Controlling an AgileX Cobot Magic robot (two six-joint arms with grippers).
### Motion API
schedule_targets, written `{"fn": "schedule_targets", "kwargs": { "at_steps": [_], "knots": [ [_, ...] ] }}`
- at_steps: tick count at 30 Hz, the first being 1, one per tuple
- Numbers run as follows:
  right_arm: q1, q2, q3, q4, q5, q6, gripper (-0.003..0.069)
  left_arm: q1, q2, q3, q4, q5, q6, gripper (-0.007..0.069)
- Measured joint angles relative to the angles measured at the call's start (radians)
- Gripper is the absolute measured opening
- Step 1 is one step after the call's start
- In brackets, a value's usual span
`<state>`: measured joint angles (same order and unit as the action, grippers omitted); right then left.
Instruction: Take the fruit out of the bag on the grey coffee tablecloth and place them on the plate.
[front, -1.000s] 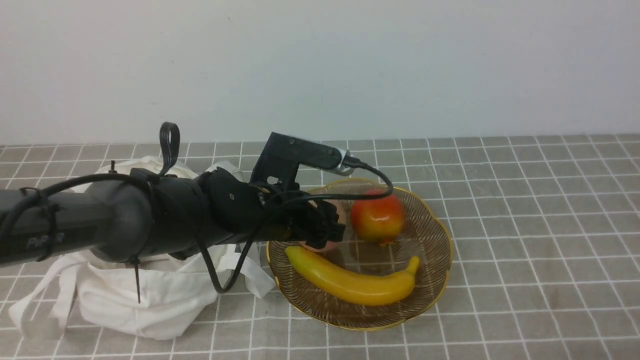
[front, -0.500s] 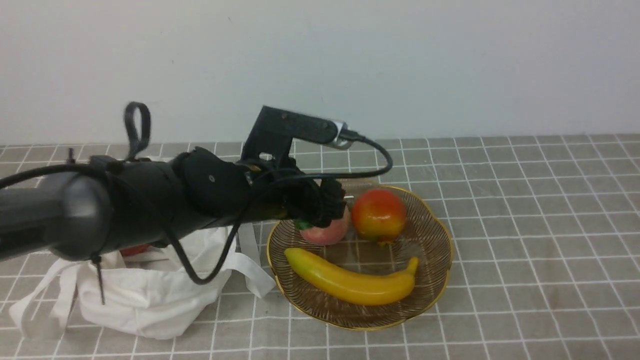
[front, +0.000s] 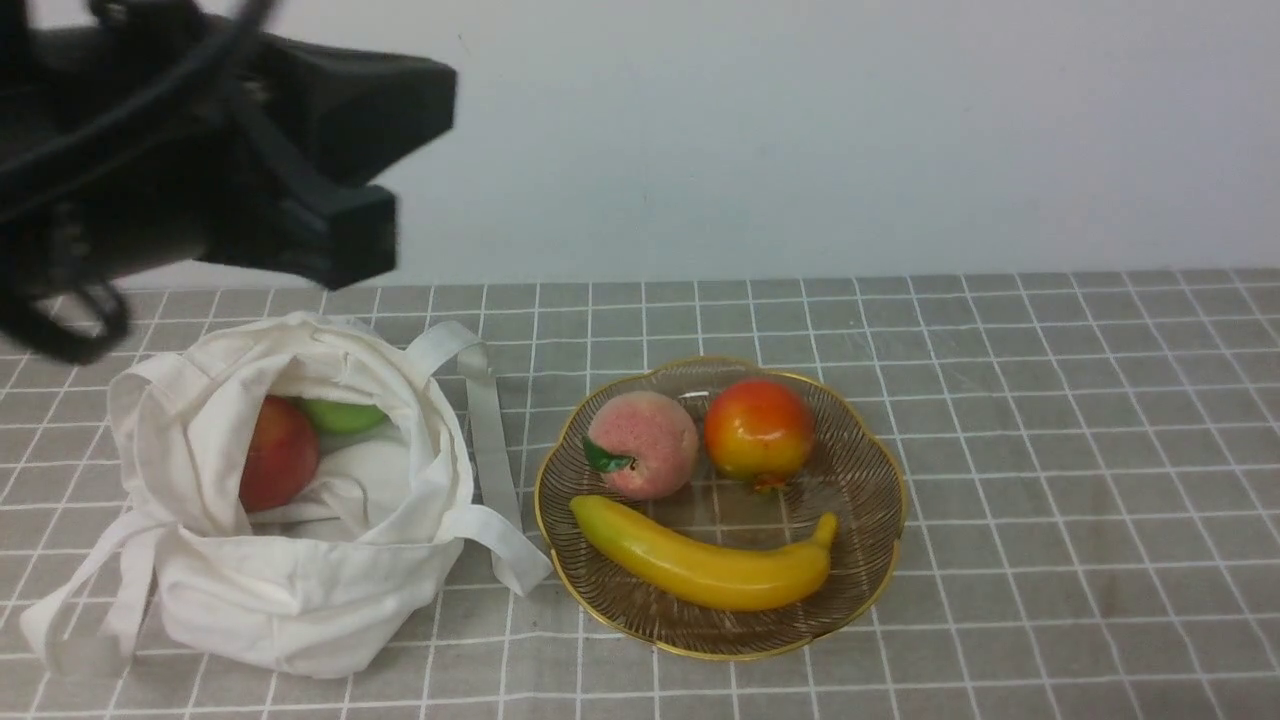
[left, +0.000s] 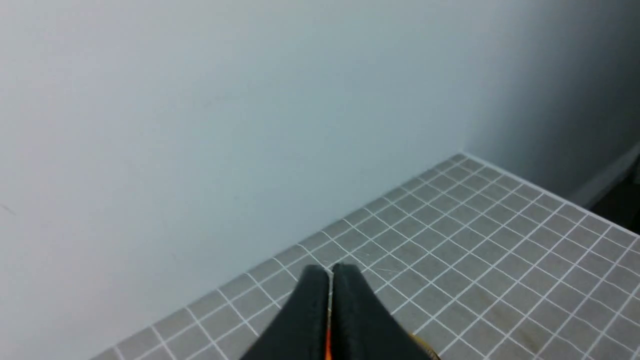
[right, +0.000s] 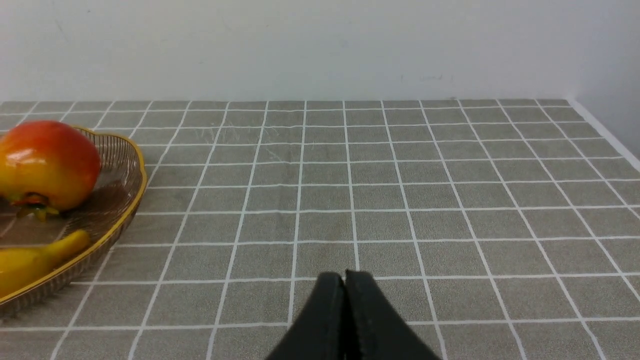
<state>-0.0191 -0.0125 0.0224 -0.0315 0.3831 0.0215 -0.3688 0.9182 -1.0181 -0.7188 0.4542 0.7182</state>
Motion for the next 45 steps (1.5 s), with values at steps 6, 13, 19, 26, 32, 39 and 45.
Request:
{"fn": "schedule_targets", "kwargs": {
  "at_steps": [6,13,19,26,32,39,45],
  "knots": [
    [0.0,0.0,0.0,0.0,0.0,0.0,-0.0018,0.065,-0.189,0.0,0.147,0.138,-0.114,-0.0008],
    [0.0,0.0,0.0,0.0,0.0,0.0,-0.0018,0.078,-0.356,0.0,0.24,0.215,-0.232,-0.0008],
    [0.0,0.0,0.0,0.0,0.0,0.0,-0.0018,0.078,-0.415,0.0,0.24,0.226,-0.237,-0.0008],
    [0.0,0.0,0.0,0.0,0.0,0.0,-0.0018,0.078,-0.419,0.0,0.286,0.228,-0.249,-0.0008],
    [0.0,0.0,0.0,0.0,0.0,0.0,-0.0018,0.079,-0.42,0.0,0.461,0.246,-0.433,-0.0008],
    [0.0,0.0,0.0,0.0,0.0,0.0,-0.0018,0.15,-0.533,0.142,0.746,0.284,-0.746,-0.0008],
    [0.0,0.0,0.0,0.0,0.0,0.0,-0.0018,0.244,-0.722,0.449,0.769,0.15,-0.757,-0.0008]
  ]
}}
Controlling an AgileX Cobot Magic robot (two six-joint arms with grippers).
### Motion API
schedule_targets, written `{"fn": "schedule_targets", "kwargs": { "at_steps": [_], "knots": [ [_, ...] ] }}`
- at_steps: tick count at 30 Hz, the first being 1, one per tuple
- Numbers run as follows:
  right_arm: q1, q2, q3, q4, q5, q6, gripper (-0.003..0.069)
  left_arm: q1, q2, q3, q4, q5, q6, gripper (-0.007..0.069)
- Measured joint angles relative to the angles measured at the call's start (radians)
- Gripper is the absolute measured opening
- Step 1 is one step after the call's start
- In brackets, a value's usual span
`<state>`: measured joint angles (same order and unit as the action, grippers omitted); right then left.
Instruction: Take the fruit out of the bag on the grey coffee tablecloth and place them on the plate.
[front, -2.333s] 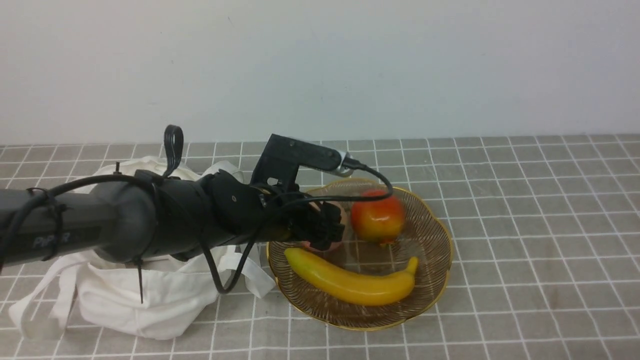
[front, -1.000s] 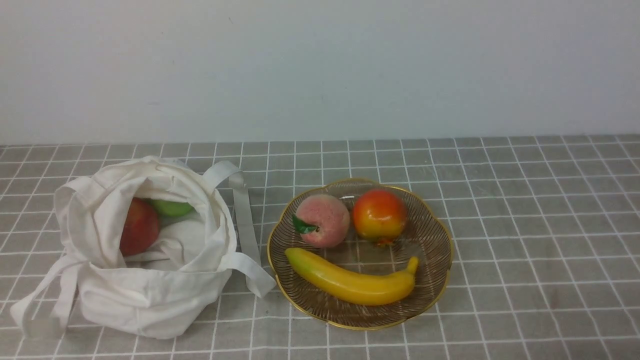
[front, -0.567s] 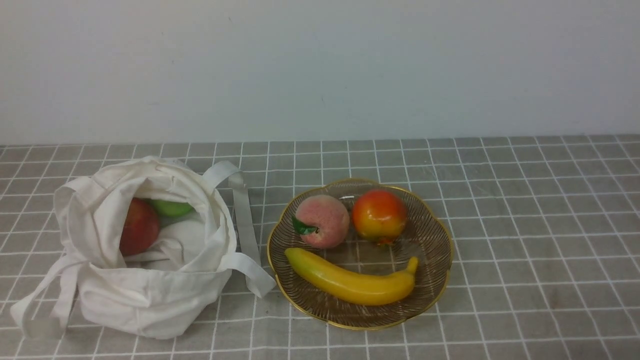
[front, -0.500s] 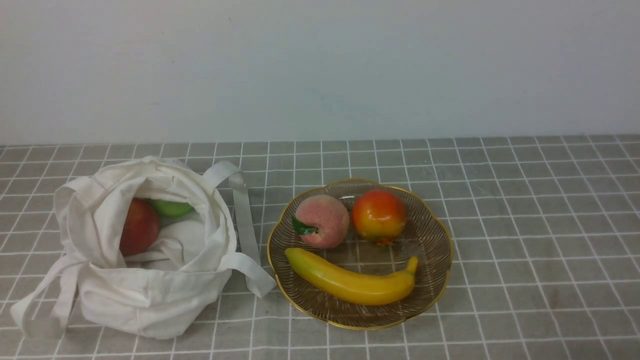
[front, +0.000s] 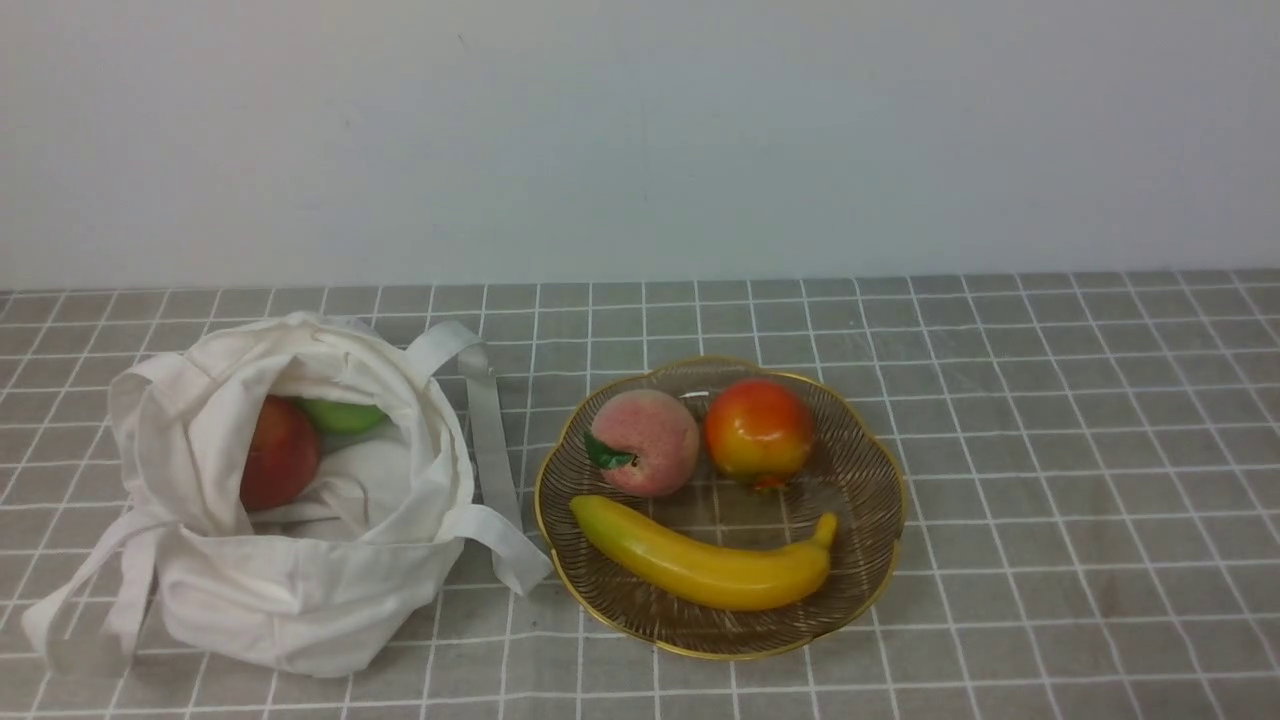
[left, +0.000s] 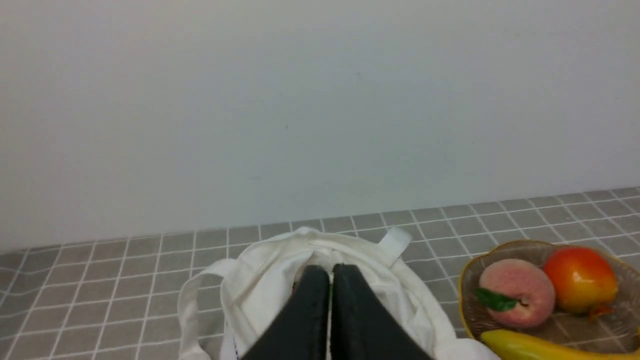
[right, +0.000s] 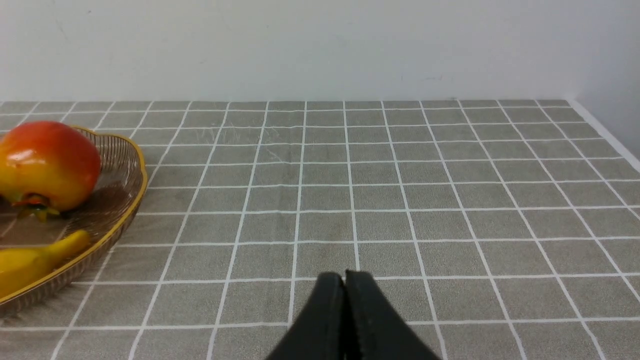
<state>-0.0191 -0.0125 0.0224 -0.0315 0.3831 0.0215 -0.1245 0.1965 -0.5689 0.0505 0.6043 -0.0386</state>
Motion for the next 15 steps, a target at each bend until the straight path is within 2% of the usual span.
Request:
{"fn": "schedule_targets", "kwargs": {
  "at_steps": [5,10,15],
  "knots": [
    [0.0,0.0,0.0,0.0,0.0,0.0,-0.0018,0.054,-0.18,0.315,0.0,-0.149,0.008,-0.0008],
    [0.0,0.0,0.0,0.0,0.0,0.0,-0.0018,0.095,-0.207,0.527,-0.031,-0.187,0.01,-0.0008],
    [0.0,0.0,0.0,0.0,0.0,0.0,-0.0018,0.1,-0.207,0.591,-0.036,-0.202,0.024,-0.0008]
  ]
}}
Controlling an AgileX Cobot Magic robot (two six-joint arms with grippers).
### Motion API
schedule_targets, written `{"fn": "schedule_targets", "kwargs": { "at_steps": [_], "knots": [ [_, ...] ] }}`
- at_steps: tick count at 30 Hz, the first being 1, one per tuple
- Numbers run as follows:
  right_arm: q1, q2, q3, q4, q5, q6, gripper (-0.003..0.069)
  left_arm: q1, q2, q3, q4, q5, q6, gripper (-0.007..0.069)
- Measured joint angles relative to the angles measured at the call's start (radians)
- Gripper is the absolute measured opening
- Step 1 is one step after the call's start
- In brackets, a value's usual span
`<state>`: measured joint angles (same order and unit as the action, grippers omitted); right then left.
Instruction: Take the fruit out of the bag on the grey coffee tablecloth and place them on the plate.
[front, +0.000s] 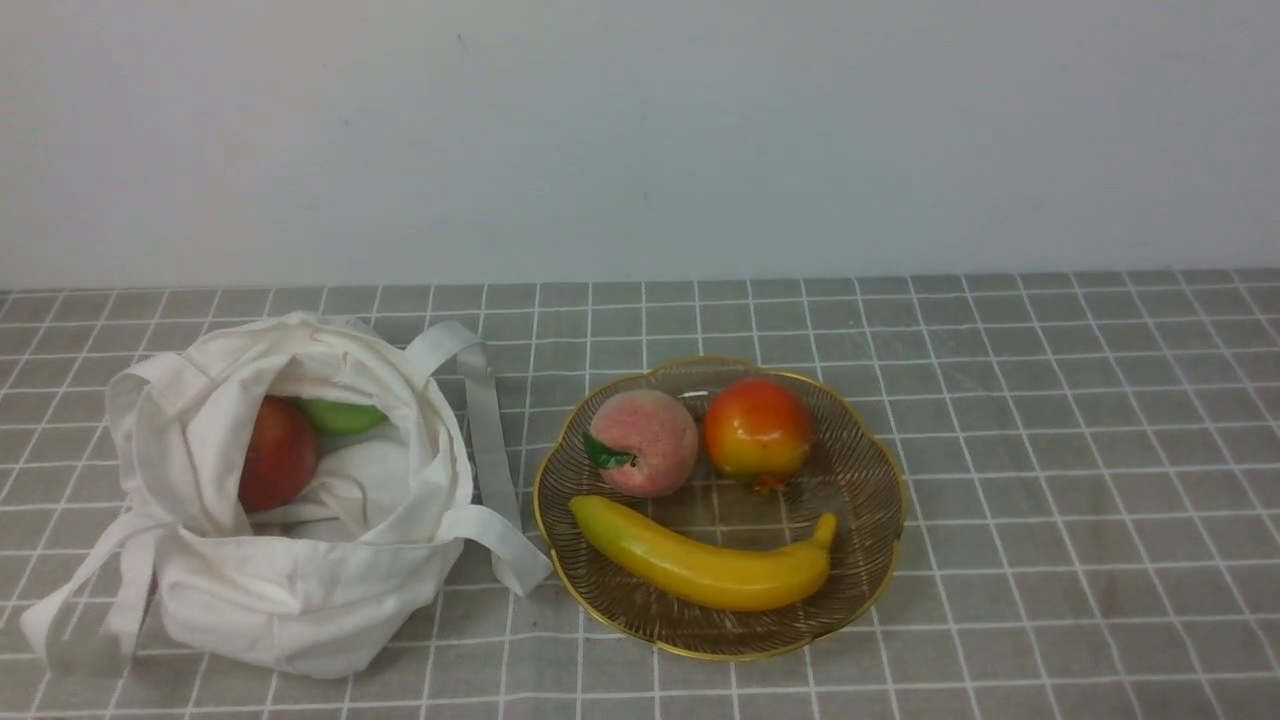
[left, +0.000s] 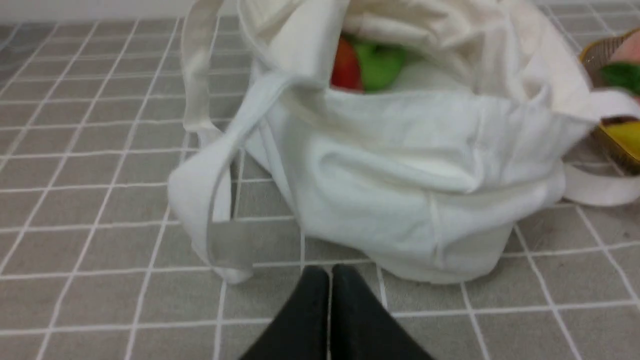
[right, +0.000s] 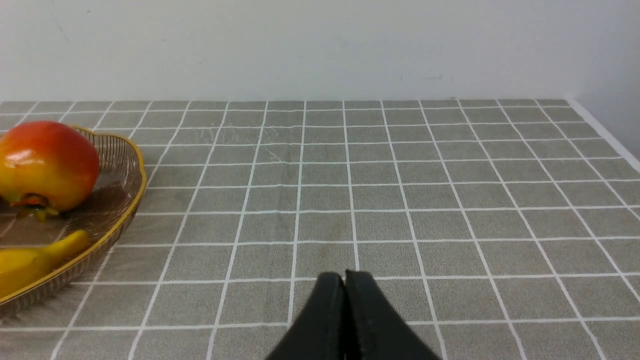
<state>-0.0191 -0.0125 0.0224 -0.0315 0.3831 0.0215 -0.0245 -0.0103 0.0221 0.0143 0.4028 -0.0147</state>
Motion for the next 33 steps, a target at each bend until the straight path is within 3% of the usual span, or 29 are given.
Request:
{"fn": "schedule_targets", "kwargs": {
  "at_steps": [33],
  "knots": [
    [0.0,0.0,0.0,0.0,0.0,0.0,-0.0018,0.0,0.0,0.003,-0.003,-0.014,0.002,-0.0008]
  ]
}}
